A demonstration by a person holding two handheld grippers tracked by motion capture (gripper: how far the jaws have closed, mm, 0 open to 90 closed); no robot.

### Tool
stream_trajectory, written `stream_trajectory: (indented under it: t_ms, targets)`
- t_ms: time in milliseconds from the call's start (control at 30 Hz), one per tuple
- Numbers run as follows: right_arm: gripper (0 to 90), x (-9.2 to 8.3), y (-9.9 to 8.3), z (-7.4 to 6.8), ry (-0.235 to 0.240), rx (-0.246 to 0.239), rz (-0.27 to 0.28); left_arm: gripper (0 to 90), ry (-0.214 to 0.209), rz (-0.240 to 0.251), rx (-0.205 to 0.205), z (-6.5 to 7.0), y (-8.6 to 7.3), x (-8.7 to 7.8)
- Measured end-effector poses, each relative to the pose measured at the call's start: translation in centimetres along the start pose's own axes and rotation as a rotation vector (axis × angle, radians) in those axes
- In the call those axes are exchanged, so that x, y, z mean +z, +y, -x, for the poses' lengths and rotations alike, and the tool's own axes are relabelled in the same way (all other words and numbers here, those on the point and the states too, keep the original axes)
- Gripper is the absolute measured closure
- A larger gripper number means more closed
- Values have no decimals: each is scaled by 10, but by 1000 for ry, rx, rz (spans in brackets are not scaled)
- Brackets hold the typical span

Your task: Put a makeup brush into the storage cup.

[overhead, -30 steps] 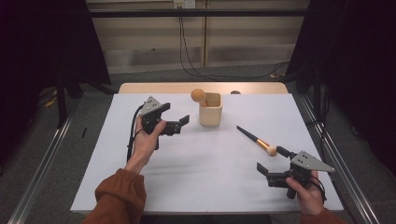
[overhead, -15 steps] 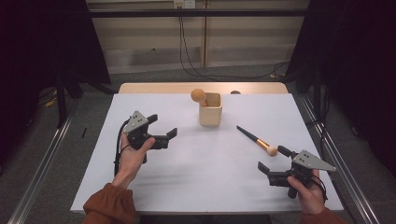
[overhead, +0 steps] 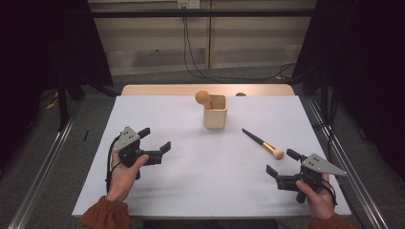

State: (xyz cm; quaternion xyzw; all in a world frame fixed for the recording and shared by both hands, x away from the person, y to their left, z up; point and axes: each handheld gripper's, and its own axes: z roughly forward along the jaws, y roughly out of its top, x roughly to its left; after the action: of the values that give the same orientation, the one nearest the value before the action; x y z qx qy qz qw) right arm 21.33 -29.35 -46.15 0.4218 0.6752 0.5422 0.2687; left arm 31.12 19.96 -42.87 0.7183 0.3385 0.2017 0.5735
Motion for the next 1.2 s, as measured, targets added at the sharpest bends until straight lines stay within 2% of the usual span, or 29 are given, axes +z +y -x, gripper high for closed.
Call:
stream_trajectory:
  t_ms: [133, 233, 300, 533, 600, 700, 800, 900, 1200]
  targets:
    - [1, -1, 0, 1, -4, -2, -1, 35, 0, -3, -1, 2, -6, -10]
    - [1, -2, -1, 1, -10, 10, -6, 35, 39, 3, 8, 2, -11, -16]
    - [1, -3, -1, 2, -14, 14, -7, 37, 29, 3, -2, 1, -14, -21]
    - [0, -3, -1, 3, -15, 8, -5, 36, 54, -14, -13, 2, -28, -40]
    - [1, -3, -1, 3, -18, 13, -8, 36, 64, -5, -30, 2, -33, -45]
    - [0, -3, -1, 2, -17, 4, -5, 36, 67, -17, -19, 3, -35, -52]
    - [1, -3, -1, 2, -17, 8, -6, 36, 75, -9, -26, 5, -39, -58]
    - [0, -3, -1, 2, -18, 7, -6, 36, 80, -15, -13, 7, -42, -61]
    - [1, -3, 0, 4, -14, 6, -7, 36, 81, -5, -9, 9, -44, -63]
